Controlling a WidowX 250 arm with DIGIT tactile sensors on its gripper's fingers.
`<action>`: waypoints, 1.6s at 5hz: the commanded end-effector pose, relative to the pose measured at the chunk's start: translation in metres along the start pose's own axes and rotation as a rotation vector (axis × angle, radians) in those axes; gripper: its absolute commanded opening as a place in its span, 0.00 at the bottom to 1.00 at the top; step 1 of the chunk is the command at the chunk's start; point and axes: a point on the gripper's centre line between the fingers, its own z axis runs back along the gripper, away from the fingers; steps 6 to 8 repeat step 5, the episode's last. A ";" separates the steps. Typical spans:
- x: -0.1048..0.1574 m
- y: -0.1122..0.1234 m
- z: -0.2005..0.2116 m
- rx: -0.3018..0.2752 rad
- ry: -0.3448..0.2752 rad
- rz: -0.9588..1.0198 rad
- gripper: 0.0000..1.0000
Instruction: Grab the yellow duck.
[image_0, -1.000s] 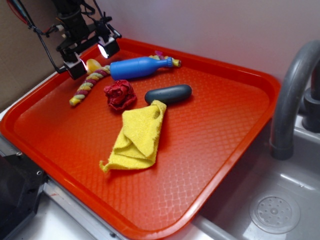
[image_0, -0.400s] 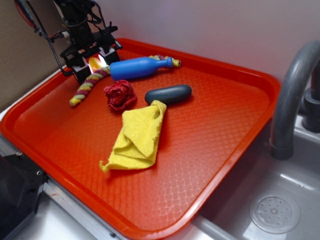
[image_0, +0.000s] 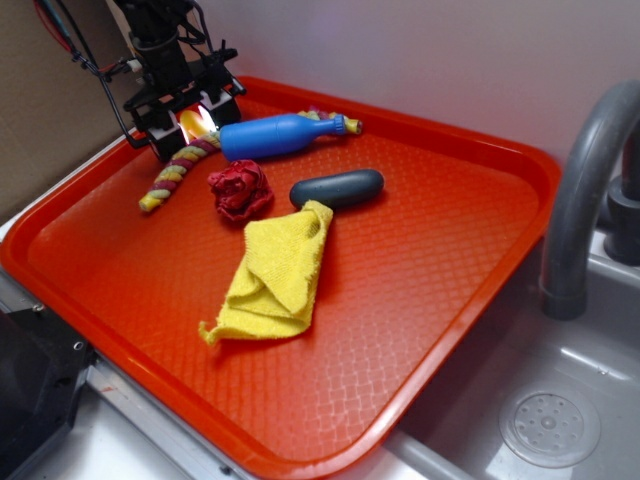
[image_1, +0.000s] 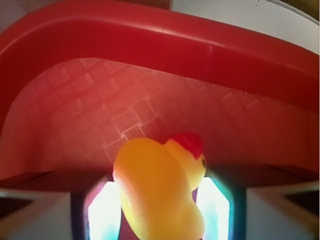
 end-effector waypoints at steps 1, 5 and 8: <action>-0.033 0.005 0.089 -0.092 0.083 -0.211 0.00; -0.097 0.069 0.207 -0.326 0.304 -0.898 0.00; -0.097 0.069 0.207 -0.326 0.304 -0.898 0.00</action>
